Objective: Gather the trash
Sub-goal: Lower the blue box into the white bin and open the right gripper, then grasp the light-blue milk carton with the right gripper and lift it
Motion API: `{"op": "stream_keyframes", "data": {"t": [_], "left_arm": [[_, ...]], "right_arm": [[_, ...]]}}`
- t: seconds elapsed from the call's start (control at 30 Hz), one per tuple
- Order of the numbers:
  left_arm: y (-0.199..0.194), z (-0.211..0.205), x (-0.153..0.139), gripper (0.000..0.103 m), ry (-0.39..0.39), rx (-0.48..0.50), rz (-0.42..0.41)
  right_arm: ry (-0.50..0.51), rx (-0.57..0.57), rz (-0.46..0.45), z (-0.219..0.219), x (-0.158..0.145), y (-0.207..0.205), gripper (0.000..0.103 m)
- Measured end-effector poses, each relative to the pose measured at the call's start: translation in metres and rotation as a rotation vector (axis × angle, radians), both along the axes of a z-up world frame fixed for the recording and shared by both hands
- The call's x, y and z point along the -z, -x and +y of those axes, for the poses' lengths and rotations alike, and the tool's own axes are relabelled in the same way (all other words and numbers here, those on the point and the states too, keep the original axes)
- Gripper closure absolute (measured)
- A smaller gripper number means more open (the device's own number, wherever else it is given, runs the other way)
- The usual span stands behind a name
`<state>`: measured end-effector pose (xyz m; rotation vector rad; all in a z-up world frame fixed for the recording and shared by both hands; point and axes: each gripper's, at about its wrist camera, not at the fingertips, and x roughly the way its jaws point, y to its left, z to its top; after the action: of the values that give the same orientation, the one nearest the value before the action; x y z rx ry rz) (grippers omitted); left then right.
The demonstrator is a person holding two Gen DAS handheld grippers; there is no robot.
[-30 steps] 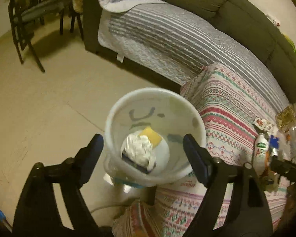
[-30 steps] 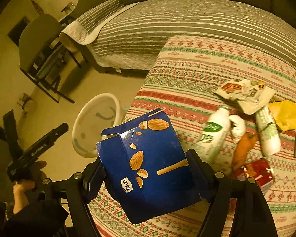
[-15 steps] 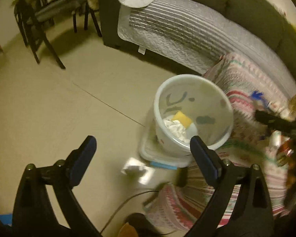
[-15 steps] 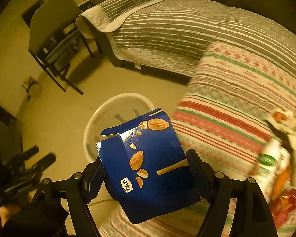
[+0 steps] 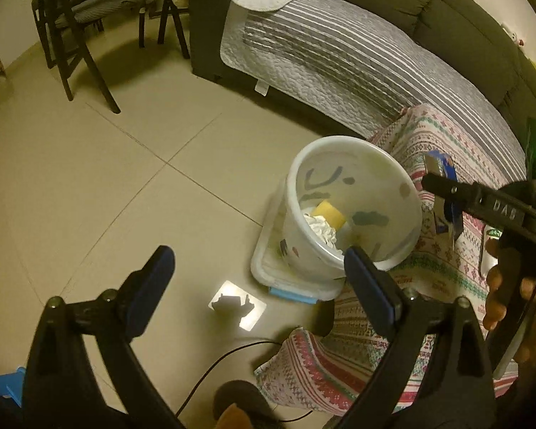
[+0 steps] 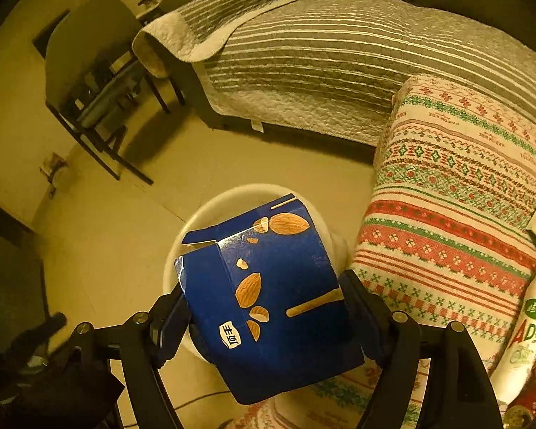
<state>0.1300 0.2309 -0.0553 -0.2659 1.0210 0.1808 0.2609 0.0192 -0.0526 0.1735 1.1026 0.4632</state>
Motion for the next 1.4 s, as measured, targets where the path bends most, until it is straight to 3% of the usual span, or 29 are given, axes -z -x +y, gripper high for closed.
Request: {"op": "stream_keyframes", "data": {"t": [0.1,0.17,0.23,0.5,0.63,1.07,1.4], "left_arm": [[0.000,-0.001,-0.001,0.008,-0.002,0.004,-0.001],[-0.001,-0.002,-0.002,0.008,-0.002,0.006,-0.002],[-0.002,-0.004,-0.003,0.008,-0.005,0.012,-0.005],[-0.002,-0.018,-0.007,0.008,-0.022,0.032,-0.009],[-0.002,-0.028,-0.009,0.004,-0.031,0.048,-0.017],[-0.006,-0.083,-0.015,0.001,-0.058,0.158,-0.011],[-0.020,-0.119,-0.015,0.001,0.039,0.183,0.020]], "right_arm": [[-0.040,0.006,-0.016,-0.001,-0.004,-0.003,0.018],[-0.053,0.016,-0.029,-0.004,-0.008,-0.002,0.006],[-0.037,0.021,-0.043,-0.007,-0.012,-0.001,0.004],[0.021,0.072,-0.061,-0.036,-0.027,0.010,0.004],[0.116,0.075,-0.082,-0.057,-0.036,0.025,0.004],[0.238,0.190,0.029,-0.157,-0.043,0.064,0.004],[0.253,0.324,0.028,-0.254,-0.057,0.072,0.004]]}}
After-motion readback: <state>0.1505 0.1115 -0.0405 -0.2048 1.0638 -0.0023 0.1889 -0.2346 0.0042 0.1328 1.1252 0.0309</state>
